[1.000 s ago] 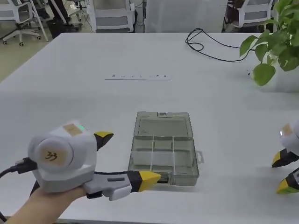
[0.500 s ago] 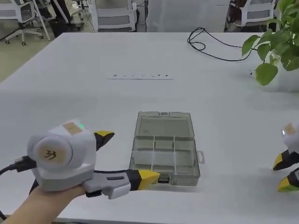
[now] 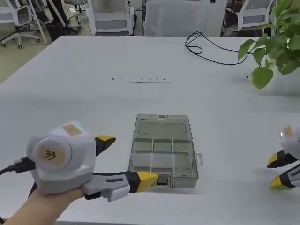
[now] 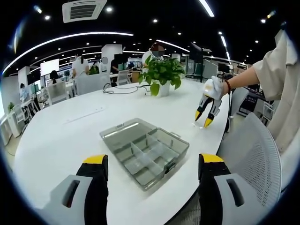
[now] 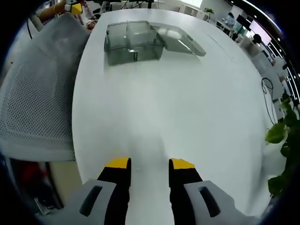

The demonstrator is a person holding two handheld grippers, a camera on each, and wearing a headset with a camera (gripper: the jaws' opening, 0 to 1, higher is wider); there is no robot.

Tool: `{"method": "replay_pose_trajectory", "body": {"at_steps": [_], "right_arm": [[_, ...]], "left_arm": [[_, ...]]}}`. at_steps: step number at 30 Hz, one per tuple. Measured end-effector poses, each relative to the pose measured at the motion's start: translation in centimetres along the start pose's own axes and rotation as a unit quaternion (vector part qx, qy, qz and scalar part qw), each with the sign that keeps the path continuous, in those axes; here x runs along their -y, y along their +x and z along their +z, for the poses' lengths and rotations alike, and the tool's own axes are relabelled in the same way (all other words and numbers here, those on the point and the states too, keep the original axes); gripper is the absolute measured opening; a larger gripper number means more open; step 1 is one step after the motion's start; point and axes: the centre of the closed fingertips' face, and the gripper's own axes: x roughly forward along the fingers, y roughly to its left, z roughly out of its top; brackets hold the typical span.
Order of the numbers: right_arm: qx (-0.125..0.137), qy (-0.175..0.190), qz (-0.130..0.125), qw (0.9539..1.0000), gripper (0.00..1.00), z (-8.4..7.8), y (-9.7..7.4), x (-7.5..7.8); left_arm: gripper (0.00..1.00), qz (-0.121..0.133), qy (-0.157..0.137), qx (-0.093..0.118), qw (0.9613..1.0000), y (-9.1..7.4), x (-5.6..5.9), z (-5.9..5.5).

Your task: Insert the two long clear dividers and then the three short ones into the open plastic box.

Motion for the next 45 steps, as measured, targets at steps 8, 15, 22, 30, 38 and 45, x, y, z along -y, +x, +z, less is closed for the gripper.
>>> {"method": "replay_pose_trajectory", "body": {"at_steps": [8,15,22,30,38,45], "right_arm": [[0.051,-0.033,-0.041,0.9973,0.32,4.9,-0.8,0.4],[0.094,-0.071,-0.066,0.9908,0.32,9.7,-1.3,0.0],[0.14,-0.1,-0.089,0.981,0.32,14.5,-1.7,-0.5],[0.187,-0.128,-0.097,0.9692,0.32,19.2,-2.4,-1.9],[0.22,-0.15,-0.091,0.9595,0.32,22.7,-2.5,-4.0],[0.239,-0.177,-0.087,0.9509,0.32,24.8,-2.7,-5.7]], "left_arm": [[0.69,0.0,0.0,-0.004,1.0,-0.4,0.1,-0.2],[0.57,0.007,-0.019,0.011,0.9997,-0.9,-0.4,0.1],[0.48,-0.003,-0.066,0.043,0.9969,-1.3,-0.3,1.1],[0.41,-0.027,-0.106,0.058,0.9923,-1.3,0.7,1.5],[0.33,-0.054,-0.139,0.073,0.9861,-1.0,1.8,2.1],[0.26,-0.07,-0.161,0.077,0.9814,-0.8,2.6,2.3]]}}
